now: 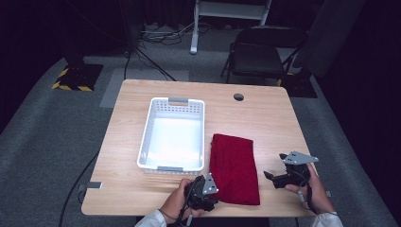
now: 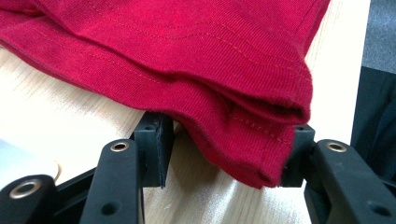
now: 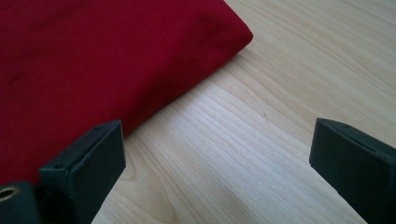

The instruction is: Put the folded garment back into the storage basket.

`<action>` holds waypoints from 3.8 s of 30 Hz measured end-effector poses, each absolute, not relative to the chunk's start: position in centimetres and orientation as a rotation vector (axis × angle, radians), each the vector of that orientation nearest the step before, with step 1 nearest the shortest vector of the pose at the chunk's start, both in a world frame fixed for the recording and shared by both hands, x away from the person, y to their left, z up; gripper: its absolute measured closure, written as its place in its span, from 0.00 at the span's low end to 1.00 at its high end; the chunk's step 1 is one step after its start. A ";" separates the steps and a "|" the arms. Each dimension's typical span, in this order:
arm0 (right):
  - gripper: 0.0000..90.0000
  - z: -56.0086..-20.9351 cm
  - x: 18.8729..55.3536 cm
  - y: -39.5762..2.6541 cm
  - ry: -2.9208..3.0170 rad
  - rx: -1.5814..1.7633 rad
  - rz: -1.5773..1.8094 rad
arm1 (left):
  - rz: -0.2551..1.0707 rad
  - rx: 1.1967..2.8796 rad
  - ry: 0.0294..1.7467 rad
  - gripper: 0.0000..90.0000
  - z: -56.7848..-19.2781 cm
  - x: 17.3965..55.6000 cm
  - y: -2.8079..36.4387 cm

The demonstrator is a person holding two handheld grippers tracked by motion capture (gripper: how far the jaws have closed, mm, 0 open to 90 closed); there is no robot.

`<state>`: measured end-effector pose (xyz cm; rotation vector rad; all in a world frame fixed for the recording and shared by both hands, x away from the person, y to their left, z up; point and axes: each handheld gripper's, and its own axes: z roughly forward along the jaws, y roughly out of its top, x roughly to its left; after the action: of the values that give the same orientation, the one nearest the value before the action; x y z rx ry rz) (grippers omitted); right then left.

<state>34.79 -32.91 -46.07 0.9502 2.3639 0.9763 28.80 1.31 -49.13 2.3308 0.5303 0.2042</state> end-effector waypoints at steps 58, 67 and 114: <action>0.03 -46.2 35.4 -26.4 2.507 0.854 0.943 | 0.200 2.318 0.517 0.54 -49.3 28.7 1.1; 0.00 -47.4 36.0 -26.5 2.551 0.906 0.967 | 0.200 2.318 0.516 0.54 -49.3 28.7 1.1; 0.73 -46.7 35.4 -26.5 2.563 0.892 1.187 | 0.300 2.331 0.530 0.62 -48.6 28.3 0.9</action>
<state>35.40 -26.52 -46.67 0.8921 2.5630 1.1869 28.34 0.90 -48.64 2.3314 0.5298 0.2998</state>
